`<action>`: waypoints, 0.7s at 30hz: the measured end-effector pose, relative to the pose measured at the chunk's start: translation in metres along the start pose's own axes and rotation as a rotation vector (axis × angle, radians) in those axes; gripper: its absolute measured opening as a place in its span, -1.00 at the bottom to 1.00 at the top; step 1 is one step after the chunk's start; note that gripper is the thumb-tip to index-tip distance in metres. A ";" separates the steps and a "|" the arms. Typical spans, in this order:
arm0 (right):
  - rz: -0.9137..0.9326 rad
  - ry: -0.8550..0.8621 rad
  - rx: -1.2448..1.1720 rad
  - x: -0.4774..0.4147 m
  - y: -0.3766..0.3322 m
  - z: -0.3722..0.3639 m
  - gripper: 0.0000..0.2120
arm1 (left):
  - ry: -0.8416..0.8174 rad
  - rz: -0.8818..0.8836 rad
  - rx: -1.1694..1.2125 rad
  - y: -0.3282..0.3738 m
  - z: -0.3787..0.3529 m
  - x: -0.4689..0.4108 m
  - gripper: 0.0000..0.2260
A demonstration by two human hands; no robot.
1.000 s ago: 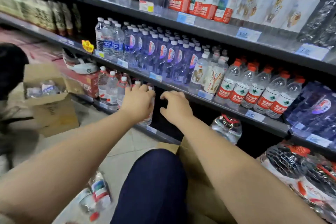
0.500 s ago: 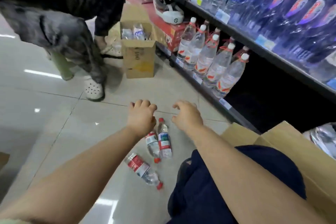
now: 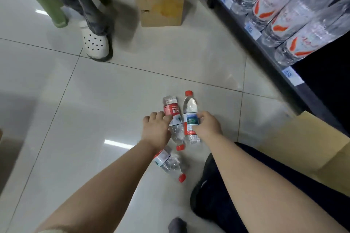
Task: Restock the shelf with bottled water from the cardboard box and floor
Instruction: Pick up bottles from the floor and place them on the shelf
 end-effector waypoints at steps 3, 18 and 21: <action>-0.074 -0.065 -0.034 -0.030 0.015 -0.016 -0.57 | -0.047 0.009 -0.015 -0.007 -0.023 -0.025 -0.44; -0.222 -0.194 -0.058 -0.088 0.034 -0.068 -0.33 | -0.164 -0.405 -0.463 -0.036 -0.063 -0.103 -0.35; -0.199 -0.109 -0.090 -0.090 0.038 -0.057 -0.40 | -0.138 -0.438 -0.490 -0.050 -0.072 -0.098 -0.41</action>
Point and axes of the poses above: each hand's wrist, its own x-axis away from the middle knuckle, its own z-axis out of the back of the hand, y = z × x, the point moved 4 cm from there along -x, towards the middle knuckle, and after that the axes turned 10 degrees about -z, right-handed, at the moved point
